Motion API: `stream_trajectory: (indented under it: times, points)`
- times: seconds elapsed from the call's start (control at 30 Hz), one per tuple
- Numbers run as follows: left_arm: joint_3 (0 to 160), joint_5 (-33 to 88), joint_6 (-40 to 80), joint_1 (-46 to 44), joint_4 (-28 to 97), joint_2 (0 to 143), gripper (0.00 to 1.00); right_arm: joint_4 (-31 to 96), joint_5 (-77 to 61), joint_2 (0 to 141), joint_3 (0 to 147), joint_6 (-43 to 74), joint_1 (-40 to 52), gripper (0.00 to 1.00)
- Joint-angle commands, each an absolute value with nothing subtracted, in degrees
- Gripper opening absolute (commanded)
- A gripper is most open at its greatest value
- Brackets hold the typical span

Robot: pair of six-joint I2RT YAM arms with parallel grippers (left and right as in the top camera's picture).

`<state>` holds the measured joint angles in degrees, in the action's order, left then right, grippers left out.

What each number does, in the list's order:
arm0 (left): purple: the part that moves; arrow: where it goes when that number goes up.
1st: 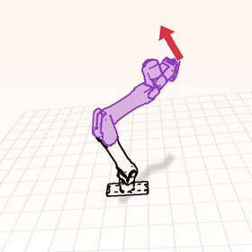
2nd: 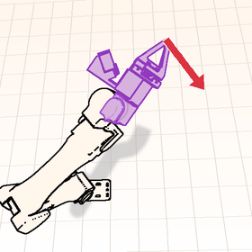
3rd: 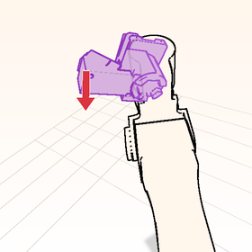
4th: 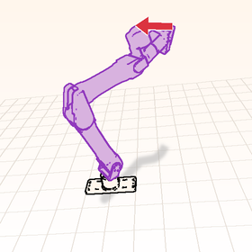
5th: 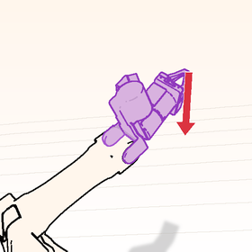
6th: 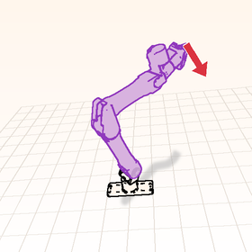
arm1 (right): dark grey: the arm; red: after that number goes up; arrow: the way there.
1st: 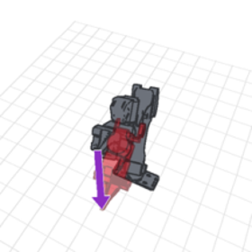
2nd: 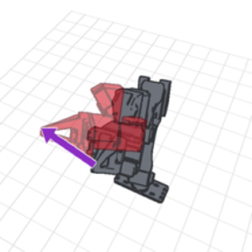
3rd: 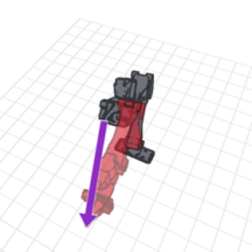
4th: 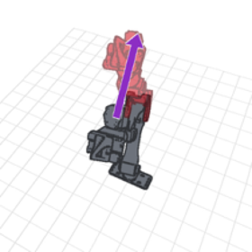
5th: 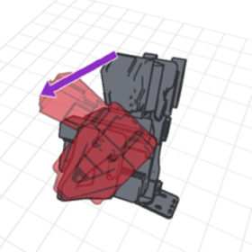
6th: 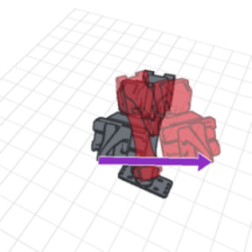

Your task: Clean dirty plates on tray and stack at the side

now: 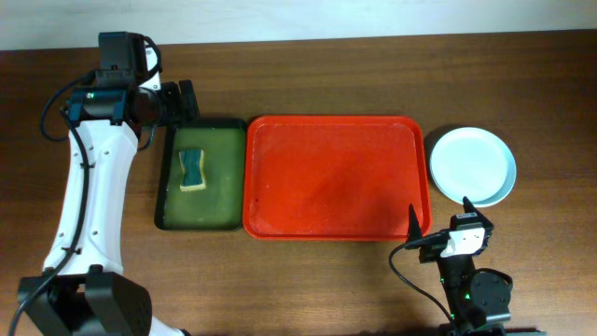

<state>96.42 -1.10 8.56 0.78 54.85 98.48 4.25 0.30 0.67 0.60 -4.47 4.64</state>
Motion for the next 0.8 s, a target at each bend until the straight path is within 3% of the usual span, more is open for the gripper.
stream_trajectory:
  times: [0.0,0.17,0.53,0.77]
  points:
    - [96.47,-1.48,8.03,0.91,54.78,98.76,0.99,4.69,0.01,0.32,0.32,-4.08,4.43,0.99]
    - [96.47,-1.48,8.03,0.80,54.78,95.29,0.99,4.69,0.01,0.32,0.32,-4.08,4.43,0.99]
    - [94.85,-5.85,8.03,0.82,55.20,57.71,0.99,4.69,0.01,0.32,0.32,-4.05,4.43,0.99]
    - [65.39,-5.82,8.03,0.82,56.42,35.92,0.99,4.69,0.01,0.32,0.32,-4.08,4.43,0.99]
